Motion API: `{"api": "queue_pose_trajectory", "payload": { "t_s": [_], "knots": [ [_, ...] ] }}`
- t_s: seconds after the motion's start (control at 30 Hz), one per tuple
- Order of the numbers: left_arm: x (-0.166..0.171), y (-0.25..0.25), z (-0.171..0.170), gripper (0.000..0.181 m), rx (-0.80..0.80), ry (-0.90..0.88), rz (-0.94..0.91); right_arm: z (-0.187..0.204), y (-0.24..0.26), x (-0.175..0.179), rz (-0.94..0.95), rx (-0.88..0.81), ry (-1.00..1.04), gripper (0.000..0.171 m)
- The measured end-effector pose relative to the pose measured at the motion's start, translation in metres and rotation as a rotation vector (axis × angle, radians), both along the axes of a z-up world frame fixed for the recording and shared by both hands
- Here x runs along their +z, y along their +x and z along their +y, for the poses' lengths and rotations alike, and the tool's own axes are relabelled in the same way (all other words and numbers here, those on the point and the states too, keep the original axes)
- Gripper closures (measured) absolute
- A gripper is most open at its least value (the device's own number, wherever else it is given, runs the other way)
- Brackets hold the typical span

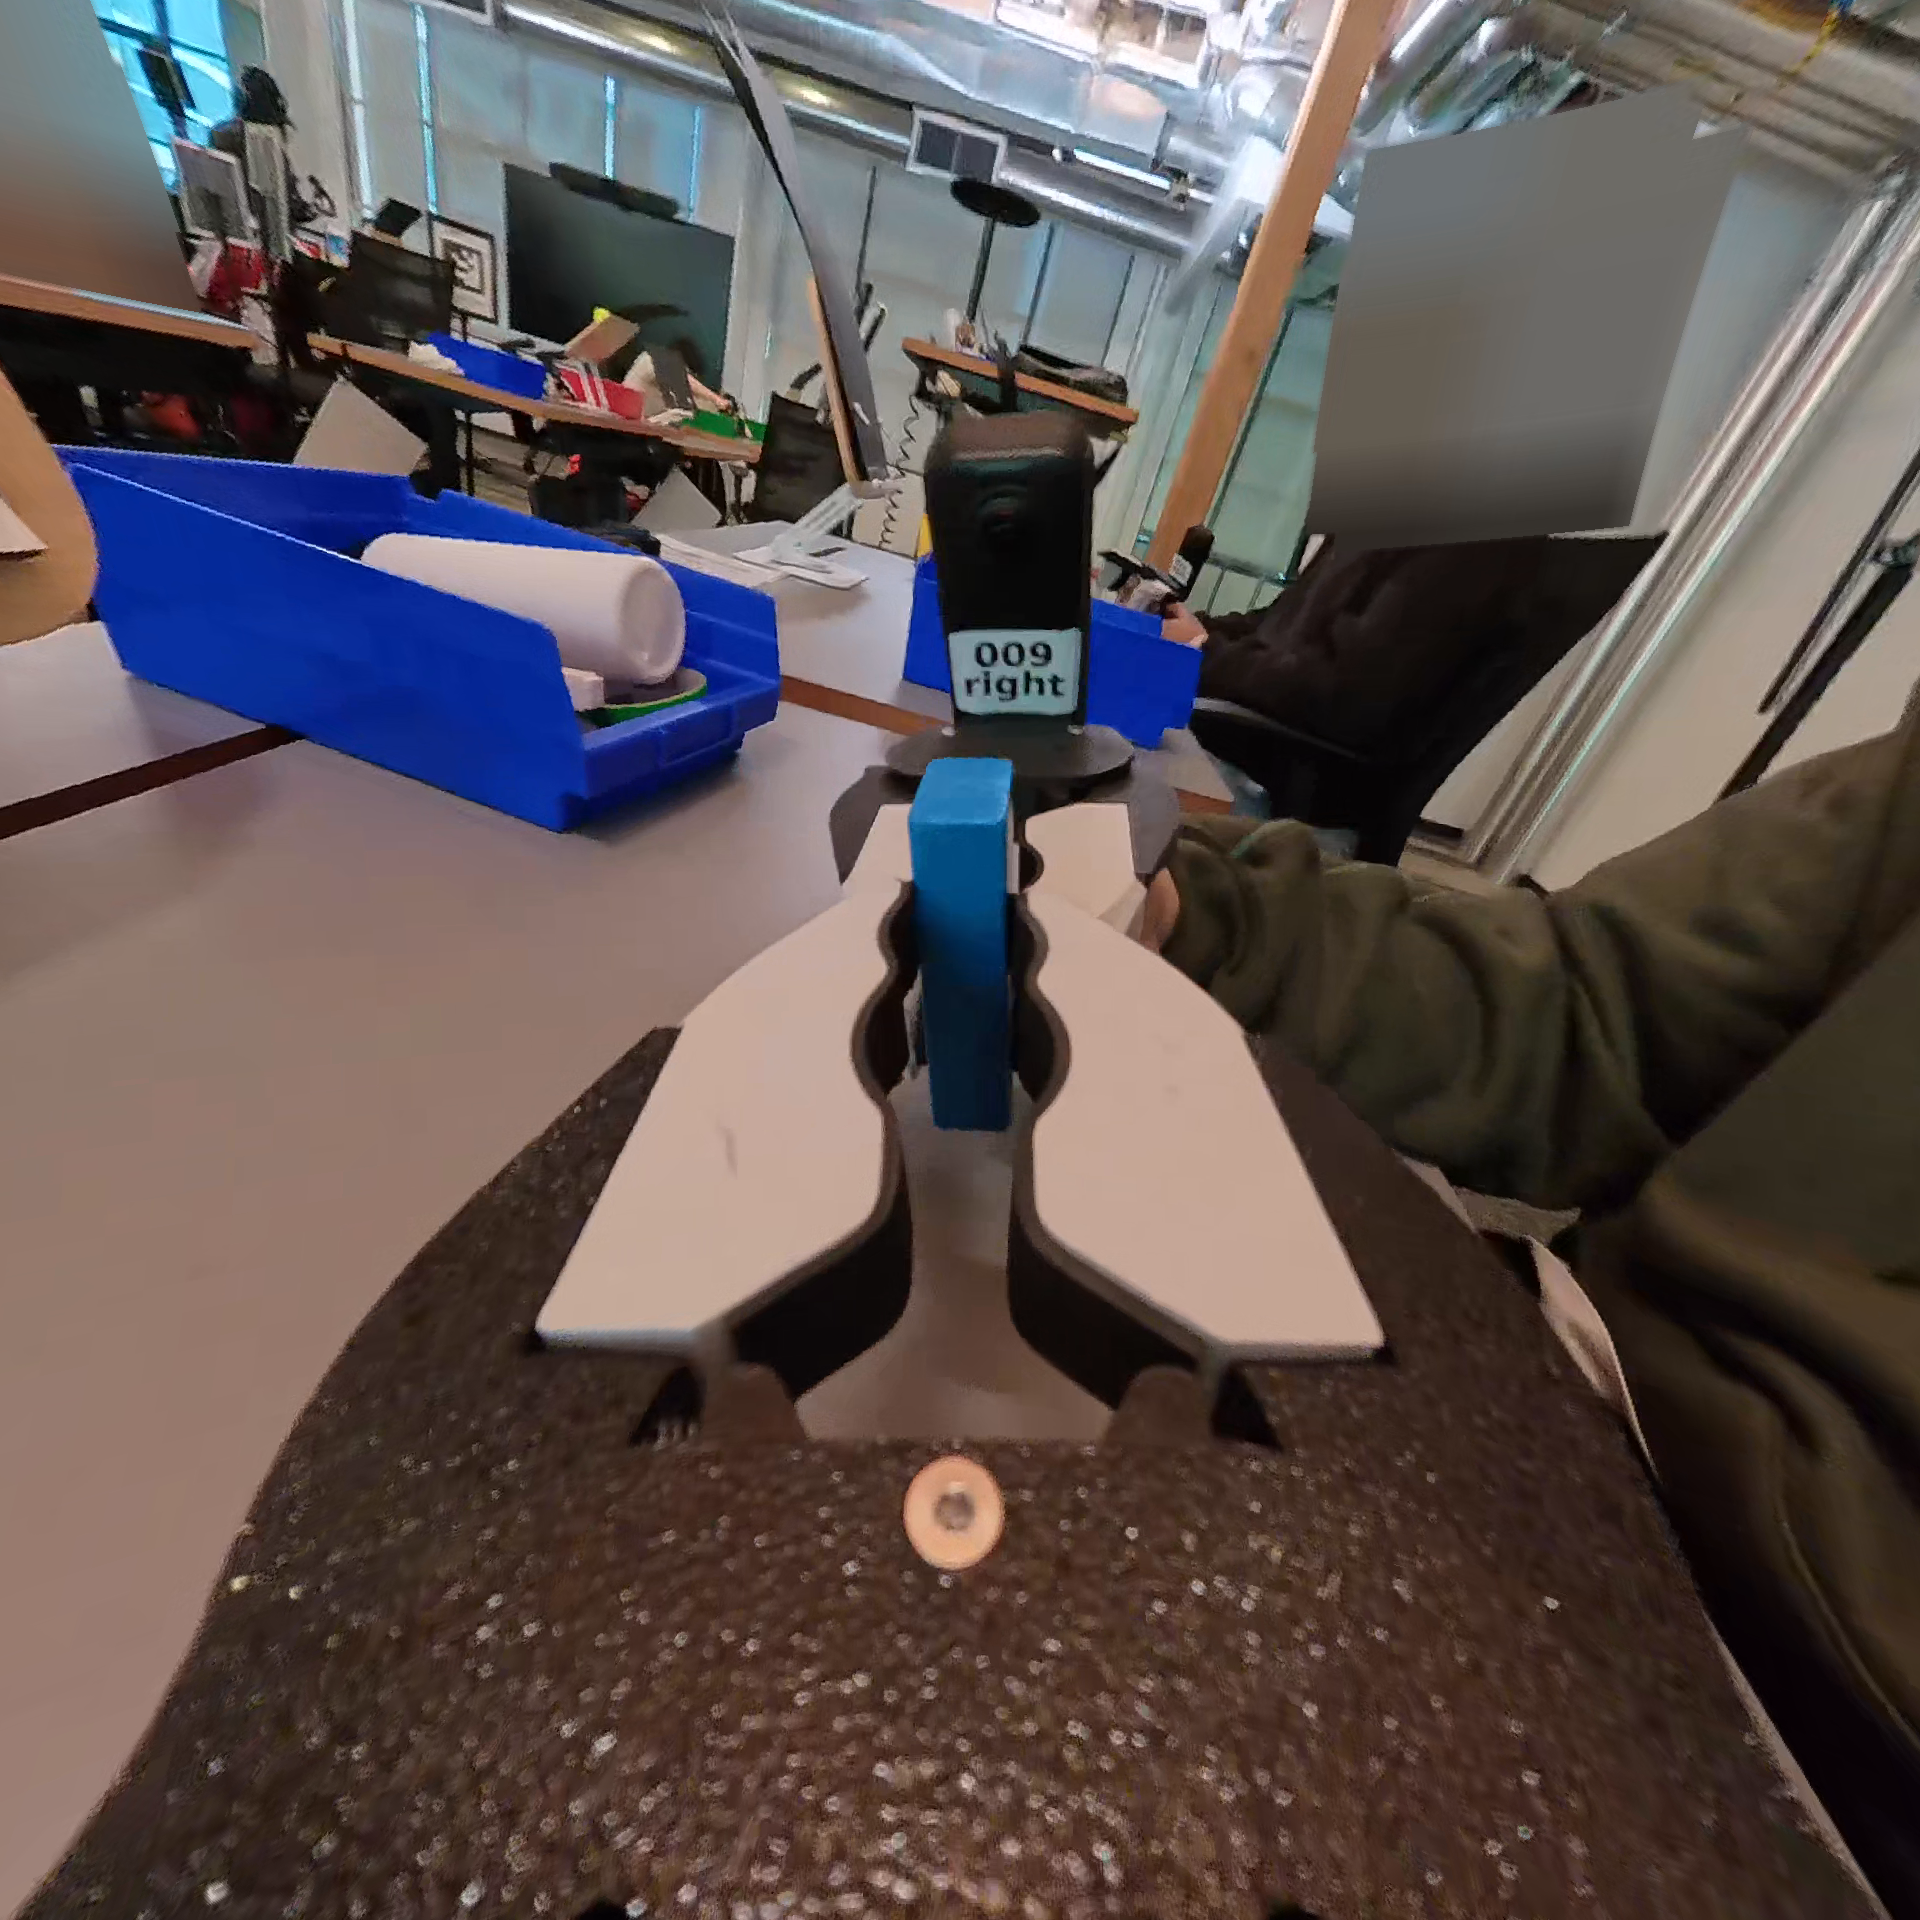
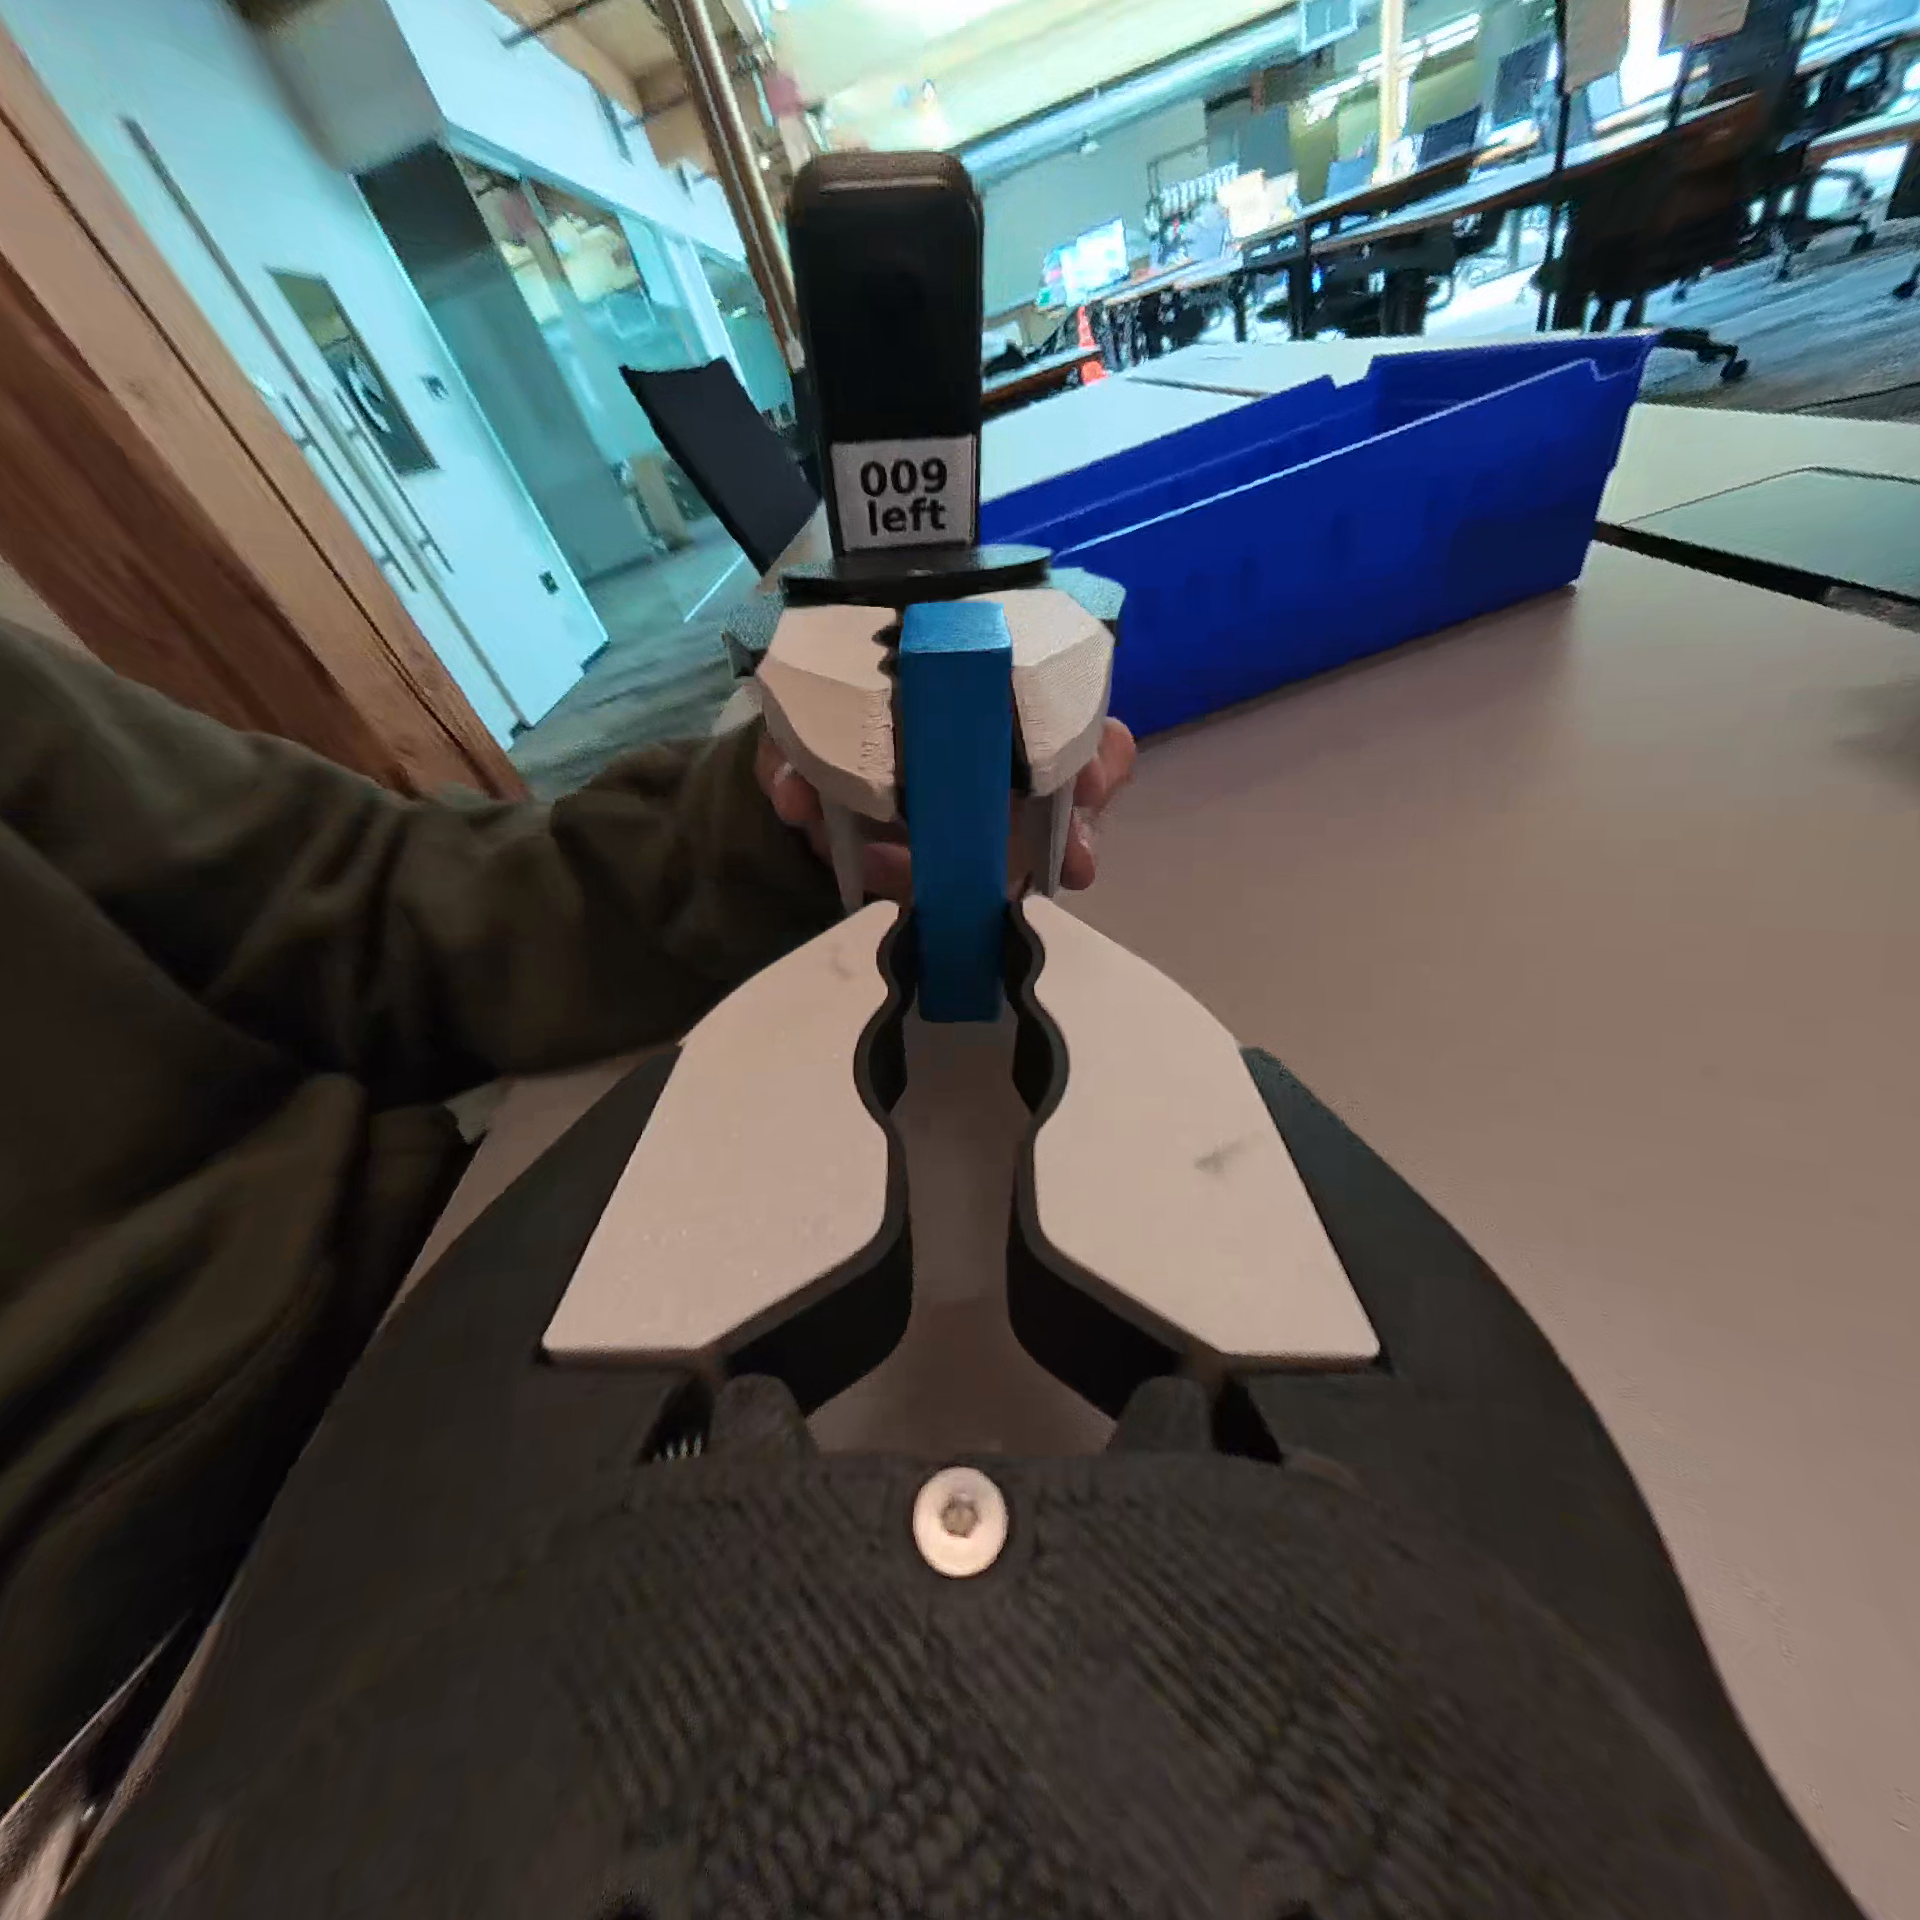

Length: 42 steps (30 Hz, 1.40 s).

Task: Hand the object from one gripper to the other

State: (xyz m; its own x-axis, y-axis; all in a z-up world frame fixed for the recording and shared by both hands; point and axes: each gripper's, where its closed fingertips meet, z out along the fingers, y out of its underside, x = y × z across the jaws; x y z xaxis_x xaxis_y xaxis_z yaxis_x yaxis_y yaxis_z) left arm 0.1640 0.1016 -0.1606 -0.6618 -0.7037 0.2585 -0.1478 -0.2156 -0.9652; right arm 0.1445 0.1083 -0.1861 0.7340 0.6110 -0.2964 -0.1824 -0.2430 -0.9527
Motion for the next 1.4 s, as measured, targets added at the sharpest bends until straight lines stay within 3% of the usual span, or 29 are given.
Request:
{"api": "queue_pose_trajectory", "payload": {
  "t_s": [0.03, 0.1, 0.27, 0.4, 0.57, 0.67, 0.77, 0.9, 0.97, 1.1, 1.23, 1.33, 1.4],
  "knots": [
    [0.001, 0.004, 0.005, 0.166, 0.04, -0.016, 0.008, 0.003, 0.003, 0.002, -0.005, -0.037, 0.019, 0.154],
    [0.0, 0.016, 0.025, 0.166, 0.192, -0.045, 0.04, 0.013, 0.017, 0.001, -0.103, -0.185, 0.067, 0.133],
    [0.002, 0.028, 0.053, 0.166, 0.474, -0.082, 0.093, 0.029, 0.048, -0.009, -0.588, -0.56, 0.177, 0.112],
    [0.005, 0.033, 0.044, 0.166, 0.558, -0.086, 0.082, 0.034, 0.053, -0.009, -0.605, -0.687, 0.174, 0.114],
    [0.004, 0.035, 0.04, 0.166, 0.634, -0.094, 0.055, 0.031, 0.054, 0.0, -0.569, -0.73, 0.22, 0.121],
    [0.002, 0.036, 0.039, 0.166, 0.642, -0.097, 0.055, 0.032, 0.049, -0.004, -0.599, -0.705, 0.217, 0.138],
    [-0.002, 0.038, 0.039, 0.166, 0.628, -0.089, 0.068, 0.033, 0.052, -0.008, -0.632, -0.72, 0.19, 0.139],
    [0.001, 0.036, 0.037, 0.165, 0.576, -0.077, 0.055, 0.032, 0.052, -0.007, -0.625, -0.656, 0.176, 0.139],
    [0.008, 0.033, 0.032, 0.16, 0.5, -0.023, -0.008, 0.03, 0.045, -0.003, -0.526, -0.56, 0.196, 0.139],
    [0.02, 0.017, 0.017, 0.126, 0.263, 0.039, -0.082, 0.012, 0.018, 0.01, -0.219, -0.224, 0.221, 0.139],
    [0.011, -0.001, 0.003, 0.126, 0.038, 0.021, -0.029, -0.009, 0.002, 0.016, -0.043, 0.024, 0.223, 0.139],
    [0.01, -0.004, 0.0, 0.132, 0.01, 0.018, -0.042, -0.012, -0.006, 0.008, -0.066, 0.08, 0.181, 0.139],
    [0.01, -0.008, -0.006, 0.146, -0.036, 0.033, -0.056, -0.01, -0.009, 0.004, -0.079, 0.086, 0.161, 0.139]
  ]
}}
